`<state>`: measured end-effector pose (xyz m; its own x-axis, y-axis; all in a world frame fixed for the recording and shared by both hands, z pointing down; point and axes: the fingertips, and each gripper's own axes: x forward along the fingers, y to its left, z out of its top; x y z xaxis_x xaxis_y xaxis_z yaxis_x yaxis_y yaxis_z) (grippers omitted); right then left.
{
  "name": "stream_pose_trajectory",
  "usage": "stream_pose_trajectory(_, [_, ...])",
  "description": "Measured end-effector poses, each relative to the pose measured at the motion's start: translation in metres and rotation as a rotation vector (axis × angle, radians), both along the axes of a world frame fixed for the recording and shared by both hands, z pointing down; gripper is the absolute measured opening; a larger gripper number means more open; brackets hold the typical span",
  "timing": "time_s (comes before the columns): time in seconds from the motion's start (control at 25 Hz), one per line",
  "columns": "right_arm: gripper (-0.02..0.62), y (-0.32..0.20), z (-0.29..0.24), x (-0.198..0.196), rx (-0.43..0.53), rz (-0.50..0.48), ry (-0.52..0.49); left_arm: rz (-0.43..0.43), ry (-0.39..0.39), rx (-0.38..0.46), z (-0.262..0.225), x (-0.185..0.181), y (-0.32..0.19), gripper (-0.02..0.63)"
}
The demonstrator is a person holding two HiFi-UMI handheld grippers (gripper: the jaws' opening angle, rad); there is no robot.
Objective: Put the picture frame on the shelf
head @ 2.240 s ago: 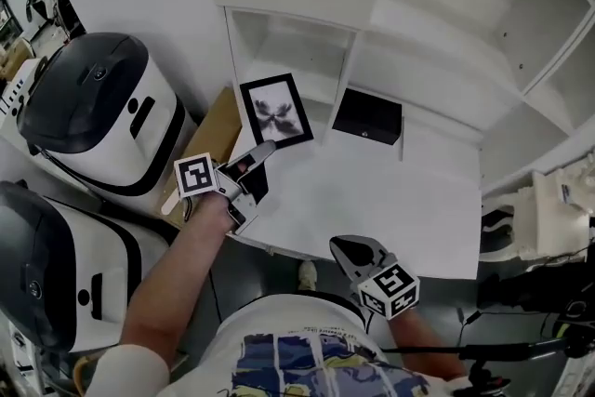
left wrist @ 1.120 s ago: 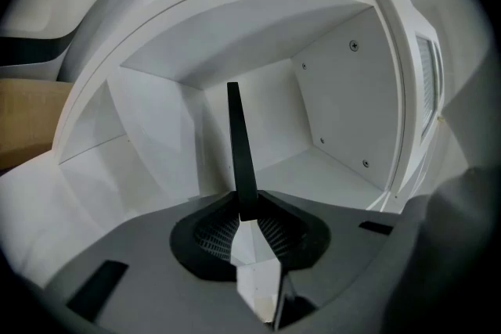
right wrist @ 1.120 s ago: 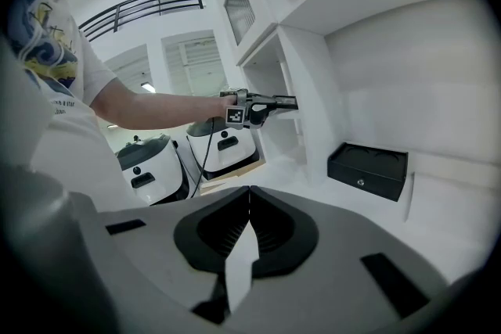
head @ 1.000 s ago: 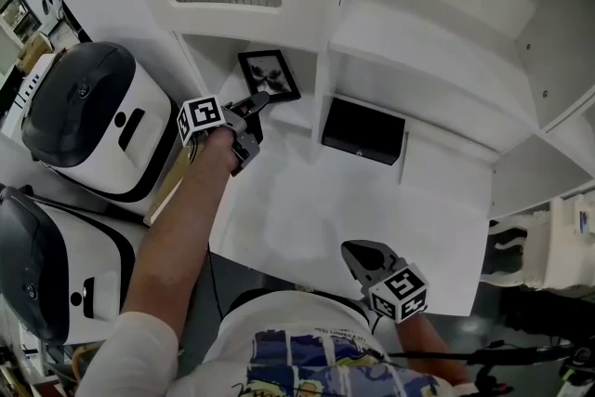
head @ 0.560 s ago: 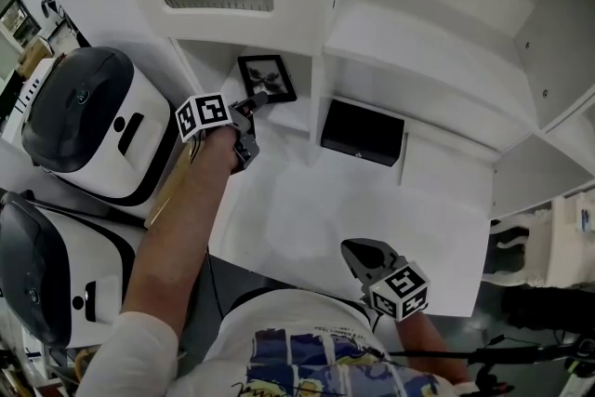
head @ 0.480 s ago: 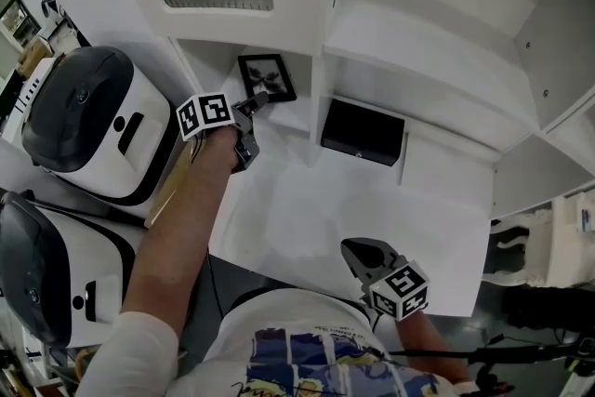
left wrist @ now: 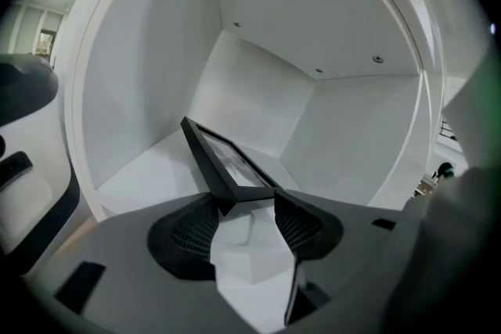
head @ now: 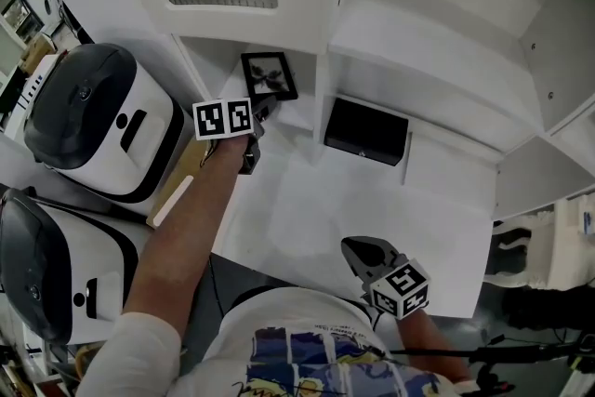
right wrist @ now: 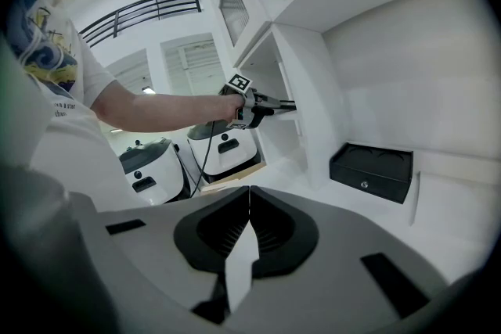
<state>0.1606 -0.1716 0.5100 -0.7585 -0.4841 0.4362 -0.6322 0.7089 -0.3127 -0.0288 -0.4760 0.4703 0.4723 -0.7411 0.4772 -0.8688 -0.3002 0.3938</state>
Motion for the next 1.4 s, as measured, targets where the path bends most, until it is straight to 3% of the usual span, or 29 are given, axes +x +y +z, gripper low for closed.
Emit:
stream_pose_trajectory(0.2, [0.025, 0.0, 0.0, 0.0, -0.002, 0.001, -0.003, 0.026, -0.143, 0.033, 0.005, 0.002, 0.0, 0.238])
stream_pose_trajectory(0.48, [0.025, 0.003, 0.001, 0.0, -0.007, 0.005, -0.005, 0.067, -0.412, 0.08, 0.013, 0.004, 0.002, 0.25])
stream_pose_trajectory(0.6, [0.025, 0.003, 0.001, -0.001, -0.009, 0.006, -0.006, 0.084, -0.484, 0.094, 0.011, 0.004, 0.002, 0.256])
stream_pose_trajectory(0.96, [0.025, 0.004, -0.003, -0.004, -0.006, 0.006, -0.01, 0.109, -0.497, 0.038, 0.01, -0.006, 0.009, 0.255])
stream_pose_trajectory(1.4, [0.025, 0.012, -0.005, -0.016, 0.01, 0.001, -0.001, 0.113, -0.431, 0.06, 0.005, -0.018, 0.027, 0.255])
